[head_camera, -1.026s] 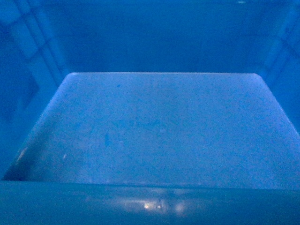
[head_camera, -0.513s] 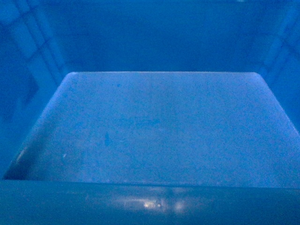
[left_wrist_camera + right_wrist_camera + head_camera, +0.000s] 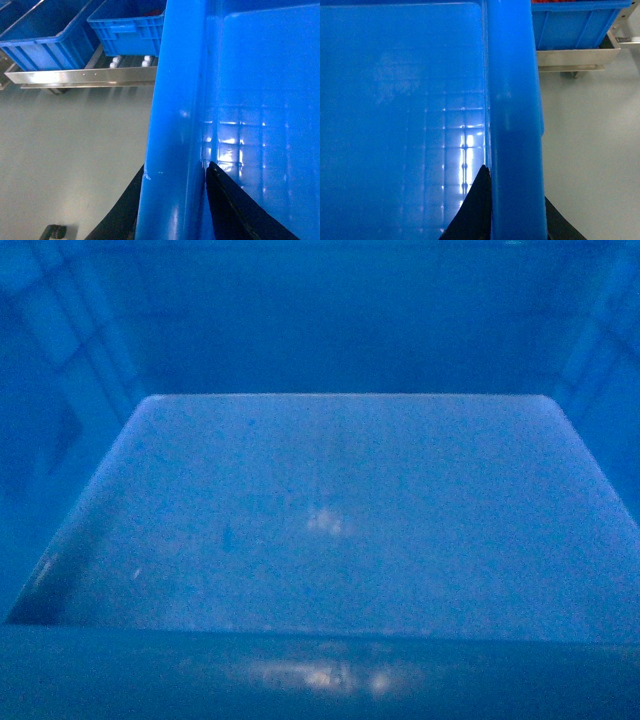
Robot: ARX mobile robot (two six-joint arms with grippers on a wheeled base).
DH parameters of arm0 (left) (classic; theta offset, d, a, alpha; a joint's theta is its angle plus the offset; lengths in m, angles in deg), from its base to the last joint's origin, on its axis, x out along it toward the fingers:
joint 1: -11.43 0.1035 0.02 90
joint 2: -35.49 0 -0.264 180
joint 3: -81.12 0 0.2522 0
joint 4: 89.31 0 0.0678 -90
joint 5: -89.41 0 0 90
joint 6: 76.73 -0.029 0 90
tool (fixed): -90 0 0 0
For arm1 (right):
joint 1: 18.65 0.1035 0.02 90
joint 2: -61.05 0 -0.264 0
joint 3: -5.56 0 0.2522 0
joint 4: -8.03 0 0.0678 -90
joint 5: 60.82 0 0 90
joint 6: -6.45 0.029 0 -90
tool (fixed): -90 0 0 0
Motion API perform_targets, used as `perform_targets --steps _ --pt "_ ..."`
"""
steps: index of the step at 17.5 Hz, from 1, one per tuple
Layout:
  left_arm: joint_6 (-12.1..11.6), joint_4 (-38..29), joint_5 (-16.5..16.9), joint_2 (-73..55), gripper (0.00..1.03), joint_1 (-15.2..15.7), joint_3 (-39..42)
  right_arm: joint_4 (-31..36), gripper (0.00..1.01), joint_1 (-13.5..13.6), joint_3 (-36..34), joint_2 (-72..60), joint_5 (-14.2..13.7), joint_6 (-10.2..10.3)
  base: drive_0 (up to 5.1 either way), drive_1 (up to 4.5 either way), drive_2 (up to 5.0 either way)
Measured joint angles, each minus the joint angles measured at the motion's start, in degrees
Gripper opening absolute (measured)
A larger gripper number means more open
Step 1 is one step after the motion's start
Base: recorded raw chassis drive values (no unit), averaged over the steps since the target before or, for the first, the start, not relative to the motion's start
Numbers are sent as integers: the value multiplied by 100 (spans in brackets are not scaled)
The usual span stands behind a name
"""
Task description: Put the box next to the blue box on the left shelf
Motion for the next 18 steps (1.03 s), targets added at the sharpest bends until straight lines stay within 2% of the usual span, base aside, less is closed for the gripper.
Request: perform_targets --steps 18 --pt "4 15 20 -7 30 0 2 -35 9 0 -7 0 4 7 0 0 0"
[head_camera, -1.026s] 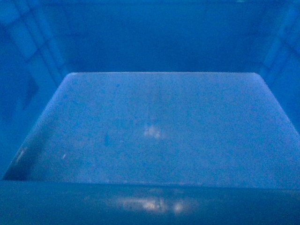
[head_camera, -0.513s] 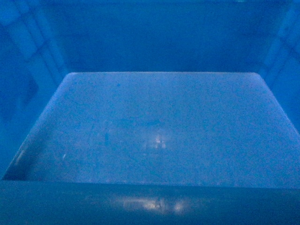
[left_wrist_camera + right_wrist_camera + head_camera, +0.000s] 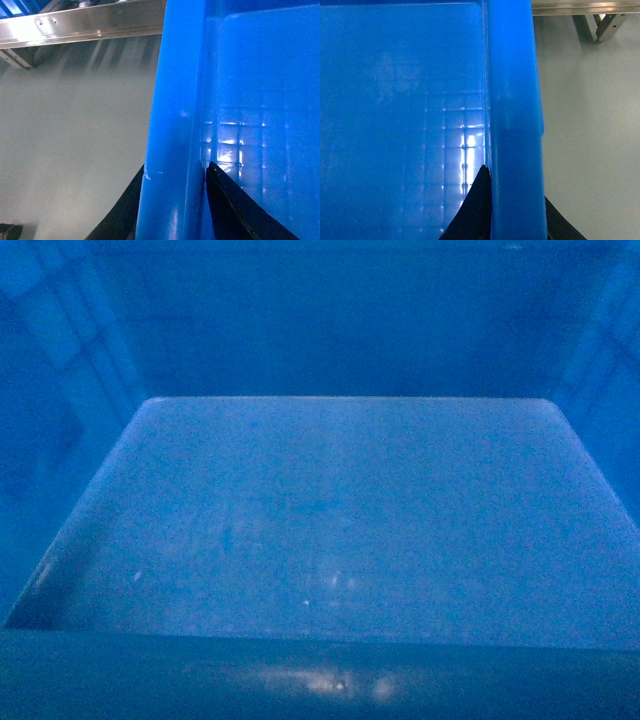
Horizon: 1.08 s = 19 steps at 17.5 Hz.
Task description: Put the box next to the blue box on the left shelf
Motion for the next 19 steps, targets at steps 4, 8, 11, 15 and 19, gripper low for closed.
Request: perform_targets --steps 4,8,11,15,19 --pt "0 -13 -11 0 30 0 0 24 9 0 0 0 0 -2 0 0 0" --pt "-2 -11 -15 2 30 0 0 24 9 0 0 2 0 -2 -1 376 -377" --pt "-2 -15 -13 2 30 0 0 31 9 0 0 2 -2 -2 0 425 -424" --pt "-2 -17 -11 2 30 0 0 33 9 0 0 2 -2 -4 13 437 -411" --pt "0 -7 -15 -4 30 0 0 17 9 0 0 0 -2 -4 7 432 -417"
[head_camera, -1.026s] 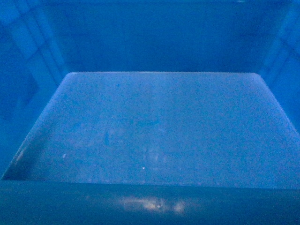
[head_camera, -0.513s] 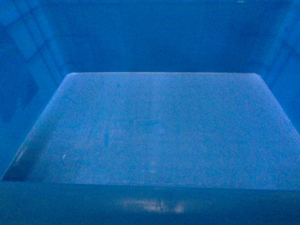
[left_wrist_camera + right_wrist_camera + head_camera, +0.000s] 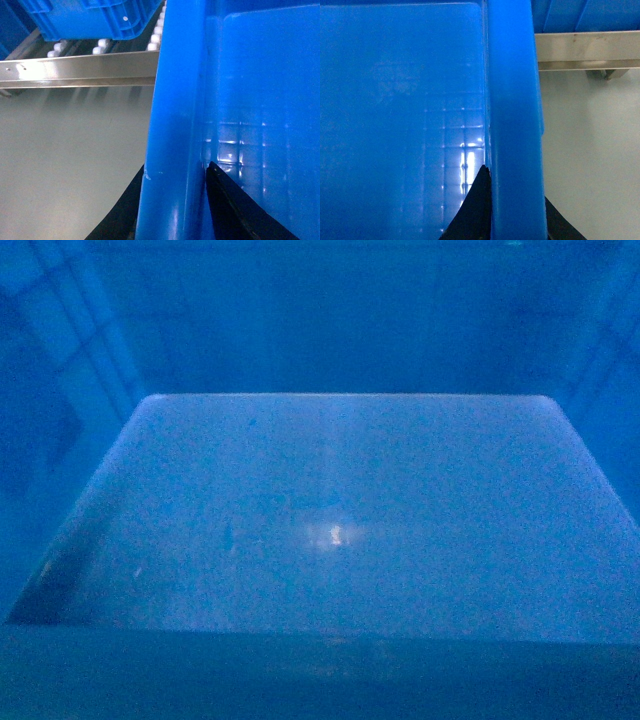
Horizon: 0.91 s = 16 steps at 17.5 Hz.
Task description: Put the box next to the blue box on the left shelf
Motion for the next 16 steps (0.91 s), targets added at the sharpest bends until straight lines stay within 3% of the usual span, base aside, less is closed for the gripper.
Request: perform_targets --steps 16 --pt "-7 -11 -4 2 30 0 0 11 9 0 2 2 -7 0 11 435 -413"
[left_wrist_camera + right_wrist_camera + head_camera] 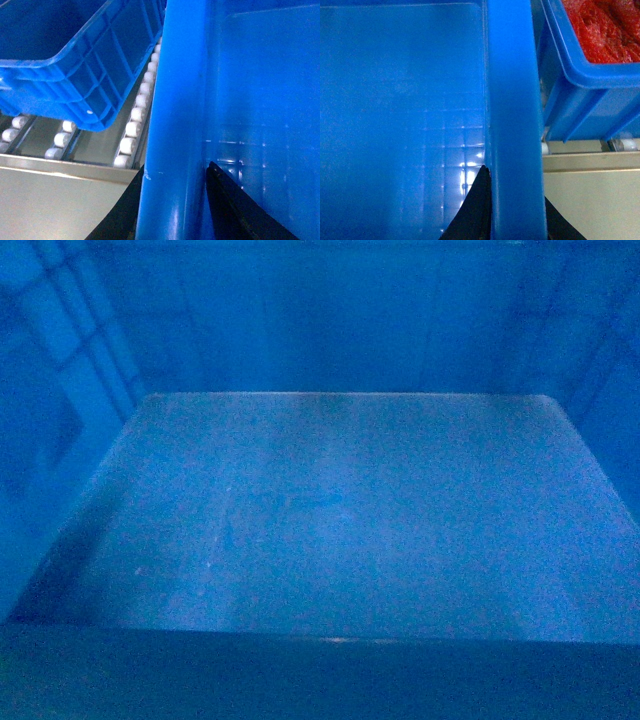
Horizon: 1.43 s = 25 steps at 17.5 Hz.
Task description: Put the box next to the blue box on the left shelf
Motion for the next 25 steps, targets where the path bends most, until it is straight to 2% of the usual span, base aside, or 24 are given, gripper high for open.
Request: perform_targets --steps 6,25 --pt "-4 -15 7 -2 30 0 0 7 9 0 0 0 -4 0 0 424 -425" --pt "-2 2 -2 -13 30 0 0 11 9 0 0 -26 2 0 0 0 0"
